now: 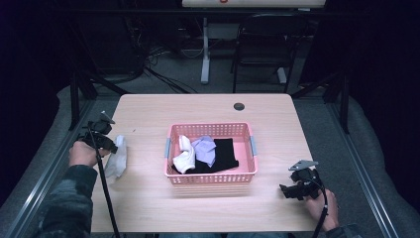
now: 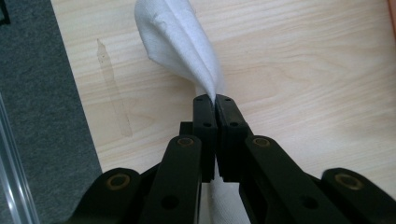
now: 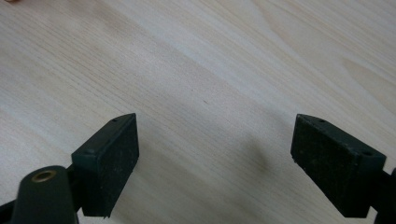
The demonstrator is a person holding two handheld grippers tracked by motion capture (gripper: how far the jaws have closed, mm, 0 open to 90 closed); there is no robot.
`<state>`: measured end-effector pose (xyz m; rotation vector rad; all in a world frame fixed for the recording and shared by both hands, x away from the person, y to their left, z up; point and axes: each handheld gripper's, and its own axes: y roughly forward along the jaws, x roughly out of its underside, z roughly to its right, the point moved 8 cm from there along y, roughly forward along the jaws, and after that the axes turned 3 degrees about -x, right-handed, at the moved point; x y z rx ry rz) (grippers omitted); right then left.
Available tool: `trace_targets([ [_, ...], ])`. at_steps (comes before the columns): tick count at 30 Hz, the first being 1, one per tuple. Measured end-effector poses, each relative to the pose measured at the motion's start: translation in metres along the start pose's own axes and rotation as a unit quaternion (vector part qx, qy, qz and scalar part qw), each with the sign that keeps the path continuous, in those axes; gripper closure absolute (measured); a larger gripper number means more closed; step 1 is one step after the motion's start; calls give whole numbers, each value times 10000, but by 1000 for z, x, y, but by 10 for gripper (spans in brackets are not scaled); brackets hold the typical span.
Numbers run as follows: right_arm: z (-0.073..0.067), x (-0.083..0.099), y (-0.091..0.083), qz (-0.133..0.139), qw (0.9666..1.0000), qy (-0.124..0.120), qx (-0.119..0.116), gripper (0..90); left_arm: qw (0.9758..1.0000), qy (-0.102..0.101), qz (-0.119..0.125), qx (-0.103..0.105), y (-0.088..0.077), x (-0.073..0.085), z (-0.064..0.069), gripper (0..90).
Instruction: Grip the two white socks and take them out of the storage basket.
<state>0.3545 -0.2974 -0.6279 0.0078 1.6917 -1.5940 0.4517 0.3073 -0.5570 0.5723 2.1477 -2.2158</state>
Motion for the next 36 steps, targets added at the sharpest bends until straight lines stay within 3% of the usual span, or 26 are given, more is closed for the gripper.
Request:
trace_targets([
  [12,0,0,0,11,10000,18,14,145,9996,-282,-14,-16,19,8,-12,858],
  [16,0,0,0,17,10000,18,24,145,9995,-312,-17,23,20,10,-14,814],
  [18,0,0,0,8,10000,16,15,145,9994,-328,27,81,17,10,-14,750],
  [20,0,0,1,11,10000,36,2,145,9994,-314,56,151,12,10,-13,701],
  [21,0,0,1,11,10000,33,2,145,9993,-308,103,186,5,10,-13,613],
  [23,0,0,1,7,10000,26,20,145,9992,-299,160,189,0,8,-12,595],
  [28,-1,0,1,19,10000,27,12,145,9991,-246,353,51,-23,3,-9,327],
  [32,-1,0,1,17,10000,26,11,145,9988,-115,465,51,-41,-2,1,209],
  [36,-1,0,1,15,10000,23,7,145,9986,82,515,36,-60,-8,14,155],
])
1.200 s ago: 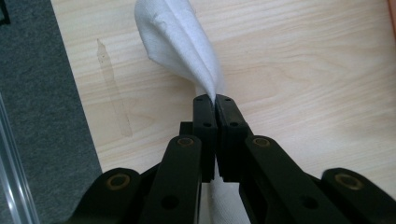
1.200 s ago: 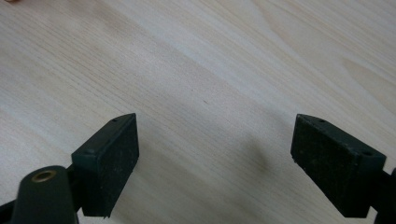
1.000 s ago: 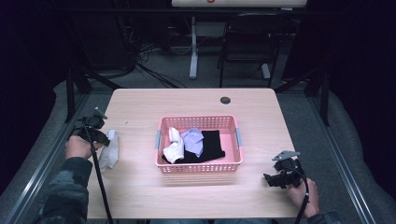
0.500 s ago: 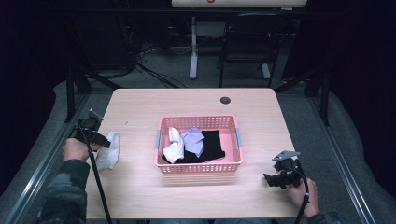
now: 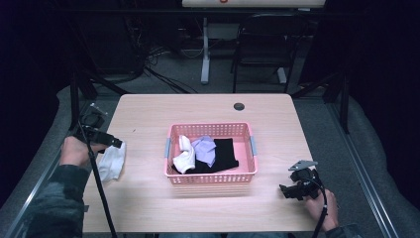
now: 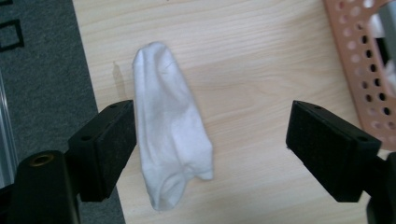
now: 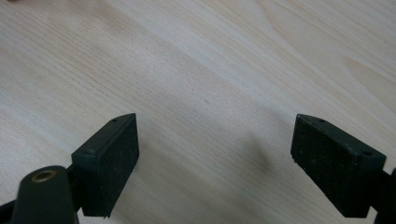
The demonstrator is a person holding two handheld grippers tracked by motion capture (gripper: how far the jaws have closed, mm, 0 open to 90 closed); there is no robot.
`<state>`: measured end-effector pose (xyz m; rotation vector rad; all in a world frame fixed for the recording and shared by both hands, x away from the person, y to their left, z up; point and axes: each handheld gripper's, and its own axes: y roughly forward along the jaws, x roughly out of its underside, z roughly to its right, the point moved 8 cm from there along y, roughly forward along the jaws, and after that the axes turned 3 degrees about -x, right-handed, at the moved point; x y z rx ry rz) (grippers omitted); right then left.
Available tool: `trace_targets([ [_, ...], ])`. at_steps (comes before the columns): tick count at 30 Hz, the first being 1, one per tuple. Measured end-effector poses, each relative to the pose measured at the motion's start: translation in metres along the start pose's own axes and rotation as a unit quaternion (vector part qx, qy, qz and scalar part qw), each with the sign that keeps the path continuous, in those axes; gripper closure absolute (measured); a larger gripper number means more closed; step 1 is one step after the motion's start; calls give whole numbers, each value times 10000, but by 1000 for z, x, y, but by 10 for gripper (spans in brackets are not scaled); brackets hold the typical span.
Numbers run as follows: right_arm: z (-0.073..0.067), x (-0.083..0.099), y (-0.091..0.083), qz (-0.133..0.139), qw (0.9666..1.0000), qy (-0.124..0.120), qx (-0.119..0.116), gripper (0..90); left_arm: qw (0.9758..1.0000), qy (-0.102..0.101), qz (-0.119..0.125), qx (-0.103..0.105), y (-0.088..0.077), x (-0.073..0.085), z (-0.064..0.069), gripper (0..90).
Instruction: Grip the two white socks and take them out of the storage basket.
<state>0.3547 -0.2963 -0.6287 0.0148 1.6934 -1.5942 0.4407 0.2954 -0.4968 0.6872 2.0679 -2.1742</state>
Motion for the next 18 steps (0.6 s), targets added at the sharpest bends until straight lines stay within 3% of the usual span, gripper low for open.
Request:
trace_targets([
  [8,0,0,0,-12,10000,-10,3,145,9994,319,35,93,-28,-17,27,115],
  [18,1,1,0,-55,10000,-39,21,145,9976,666,41,187,-37,-31,55,58],
])
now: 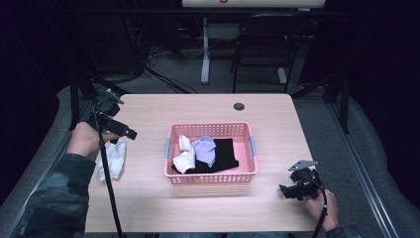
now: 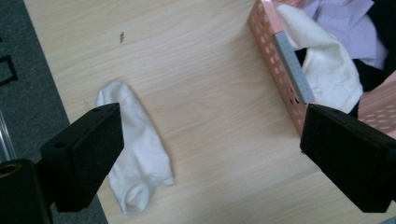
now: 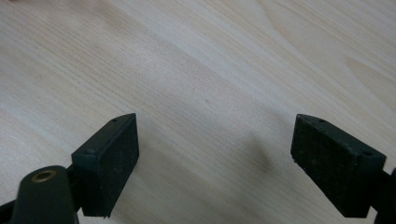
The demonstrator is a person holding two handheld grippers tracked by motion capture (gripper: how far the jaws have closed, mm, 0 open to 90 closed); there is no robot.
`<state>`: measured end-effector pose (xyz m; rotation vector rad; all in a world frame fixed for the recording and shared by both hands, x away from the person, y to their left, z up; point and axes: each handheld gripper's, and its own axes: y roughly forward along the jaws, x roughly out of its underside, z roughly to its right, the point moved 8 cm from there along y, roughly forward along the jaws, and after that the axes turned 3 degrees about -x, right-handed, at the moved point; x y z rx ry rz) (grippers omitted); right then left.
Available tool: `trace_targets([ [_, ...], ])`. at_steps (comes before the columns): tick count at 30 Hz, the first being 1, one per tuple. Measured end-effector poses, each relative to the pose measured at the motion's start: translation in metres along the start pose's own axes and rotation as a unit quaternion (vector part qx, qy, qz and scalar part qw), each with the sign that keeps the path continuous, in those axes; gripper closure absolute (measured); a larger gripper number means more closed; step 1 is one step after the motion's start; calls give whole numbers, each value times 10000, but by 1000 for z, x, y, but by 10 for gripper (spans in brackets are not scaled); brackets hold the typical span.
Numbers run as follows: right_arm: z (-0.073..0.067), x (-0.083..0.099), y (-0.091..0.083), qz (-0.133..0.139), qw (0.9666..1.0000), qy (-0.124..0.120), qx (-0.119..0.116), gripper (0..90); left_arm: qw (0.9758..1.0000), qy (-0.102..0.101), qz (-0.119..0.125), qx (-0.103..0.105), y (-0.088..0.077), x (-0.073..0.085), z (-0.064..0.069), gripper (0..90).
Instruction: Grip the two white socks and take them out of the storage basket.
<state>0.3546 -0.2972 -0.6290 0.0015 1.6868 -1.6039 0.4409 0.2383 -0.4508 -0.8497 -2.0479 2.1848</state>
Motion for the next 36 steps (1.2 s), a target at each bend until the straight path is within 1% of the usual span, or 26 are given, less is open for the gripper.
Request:
trace_targets([
  [6,-1,0,0,5,10000,4,-26,145,9996,251,-3,86,-2,-10,20,40],
  [9,0,0,0,1,10000,1,0,145,9993,344,54,132,-1,-15,30,38],
  [11,-1,0,1,11,10000,10,-34,145,9990,414,100,161,1,-19,38,38],
  [16,0,0,0,8,10000,0,-25,145,9978,543,236,298,5,-29,58,48],
  [18,0,-1,0,35,10000,13,-23,145,9971,642,253,326,9,-34,70,48],
  [19,0,-1,0,35,10000,13,-23,145,9971,642,253,326,9,-34,70,49],
  [21,-1,-1,0,47,10000,17,-49,145,9966,695,264,357,13,-36,77,49],
  [26,-1,-1,0,46,10000,16,-52,145,9959,776,257,398,28,-43,93,46],
  [31,0,-1,0,48,10000,23,-51,145,9954,801,243,465,44,-49,107,43],
  [34,1,0,-1,22,10000,-3,-21,145,9951,846,139,485,56,-49,115,46],
  [36,0,0,-1,52,10000,29,-61,145,9949,872,86,506,66,-48,120,57],
])
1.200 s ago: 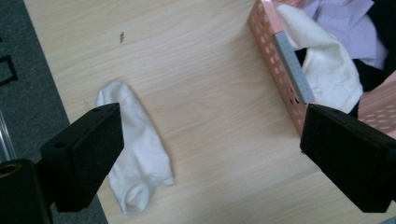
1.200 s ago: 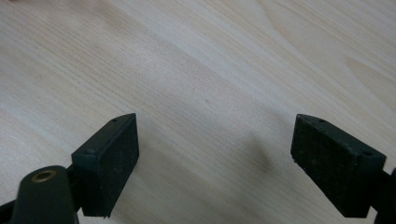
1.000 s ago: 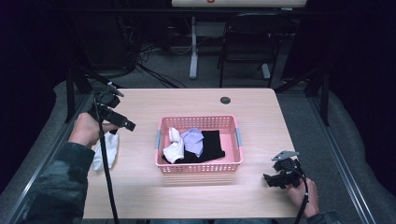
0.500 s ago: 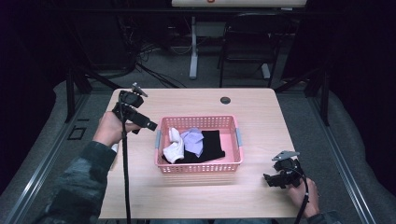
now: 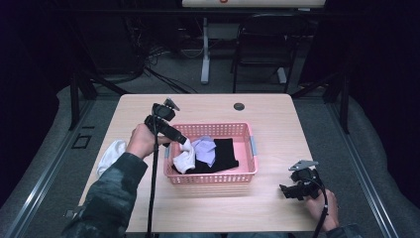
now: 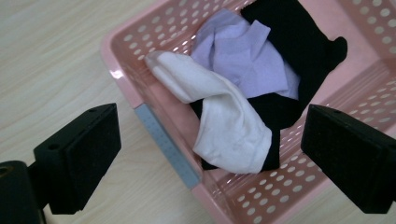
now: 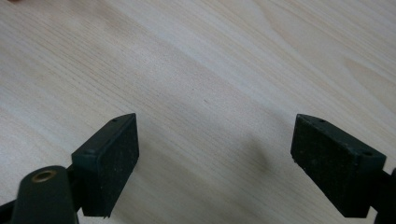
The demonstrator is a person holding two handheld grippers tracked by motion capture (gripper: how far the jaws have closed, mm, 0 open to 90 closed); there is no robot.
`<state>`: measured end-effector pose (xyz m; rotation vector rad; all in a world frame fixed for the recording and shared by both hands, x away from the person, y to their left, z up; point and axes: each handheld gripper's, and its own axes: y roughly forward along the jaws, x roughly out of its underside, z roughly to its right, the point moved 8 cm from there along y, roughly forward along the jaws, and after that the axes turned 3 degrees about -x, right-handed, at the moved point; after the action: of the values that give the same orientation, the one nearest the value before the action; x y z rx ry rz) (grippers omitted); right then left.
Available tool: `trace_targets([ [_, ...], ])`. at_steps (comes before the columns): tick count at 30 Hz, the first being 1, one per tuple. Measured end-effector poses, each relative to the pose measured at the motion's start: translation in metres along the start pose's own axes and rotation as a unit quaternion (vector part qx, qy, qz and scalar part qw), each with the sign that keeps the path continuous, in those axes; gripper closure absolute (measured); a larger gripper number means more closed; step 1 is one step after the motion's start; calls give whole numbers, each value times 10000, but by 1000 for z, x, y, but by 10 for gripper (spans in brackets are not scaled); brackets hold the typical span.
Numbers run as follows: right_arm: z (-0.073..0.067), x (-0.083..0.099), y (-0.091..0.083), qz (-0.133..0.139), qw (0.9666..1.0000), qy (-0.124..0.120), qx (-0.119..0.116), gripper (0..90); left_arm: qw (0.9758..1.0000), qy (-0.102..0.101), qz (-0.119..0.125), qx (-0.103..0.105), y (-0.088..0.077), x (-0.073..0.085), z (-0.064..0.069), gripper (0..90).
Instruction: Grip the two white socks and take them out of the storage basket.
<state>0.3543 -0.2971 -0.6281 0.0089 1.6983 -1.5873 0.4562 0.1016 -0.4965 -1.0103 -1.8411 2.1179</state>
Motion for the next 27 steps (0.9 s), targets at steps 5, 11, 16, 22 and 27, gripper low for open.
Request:
trace_targets([
  [5,0,0,0,-6,10000,-13,-8,145,9999,-76,-76,15,18,-1,5,56],
  [11,0,0,0,-7,10000,-13,-3,145,9998,-38,-188,-10,38,-3,13,54],
  [16,0,0,0,-15,10000,-11,-5,145,9992,21,-388,84,54,-1,18,156],
  [22,0,0,-1,-8,10000,-14,-8,145,9986,-1,-495,158,67,1,22,210],
  [27,0,0,-1,-7,10000,-10,-6,145,9976,127,-662,182,77,4,28,352],
])
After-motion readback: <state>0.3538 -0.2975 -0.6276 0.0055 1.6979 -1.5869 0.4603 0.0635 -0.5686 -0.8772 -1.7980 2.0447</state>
